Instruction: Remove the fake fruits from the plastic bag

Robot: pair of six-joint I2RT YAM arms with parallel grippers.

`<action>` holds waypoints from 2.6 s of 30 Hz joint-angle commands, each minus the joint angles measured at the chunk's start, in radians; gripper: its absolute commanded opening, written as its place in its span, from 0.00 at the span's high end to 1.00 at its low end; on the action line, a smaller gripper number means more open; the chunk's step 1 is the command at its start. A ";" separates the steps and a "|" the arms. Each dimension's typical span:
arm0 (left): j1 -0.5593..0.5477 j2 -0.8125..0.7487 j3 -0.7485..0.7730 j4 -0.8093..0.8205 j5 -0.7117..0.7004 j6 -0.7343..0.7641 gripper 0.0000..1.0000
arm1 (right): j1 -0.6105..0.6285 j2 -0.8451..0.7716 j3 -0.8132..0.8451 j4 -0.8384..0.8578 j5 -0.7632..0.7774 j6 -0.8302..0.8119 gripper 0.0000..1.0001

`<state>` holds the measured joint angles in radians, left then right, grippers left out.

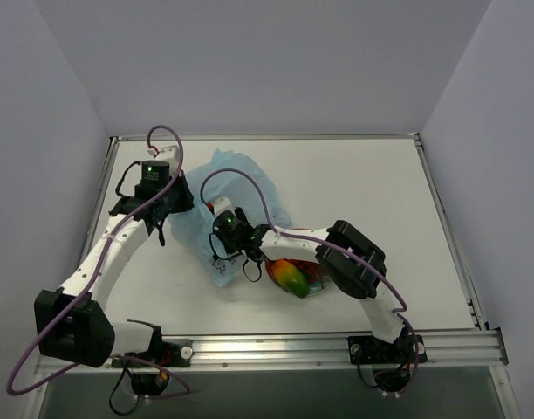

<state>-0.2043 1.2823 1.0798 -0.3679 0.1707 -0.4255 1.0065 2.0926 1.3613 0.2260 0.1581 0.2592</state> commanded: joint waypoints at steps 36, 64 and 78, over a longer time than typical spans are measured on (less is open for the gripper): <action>-0.083 -0.112 0.045 -0.003 0.001 0.070 0.98 | 0.043 -0.194 -0.205 0.302 0.250 -0.067 0.18; -0.109 -0.112 0.025 0.023 0.069 0.074 0.98 | 0.015 -0.003 -0.113 0.404 0.393 -0.123 0.05; -0.121 -0.109 0.022 0.027 0.087 0.071 0.98 | -0.026 0.038 -0.070 0.426 0.330 -0.141 0.24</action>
<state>-0.3161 1.1965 1.0824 -0.3622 0.2352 -0.3668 0.9920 2.1284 1.2522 0.6098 0.4953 0.1253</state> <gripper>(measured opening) 0.027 0.789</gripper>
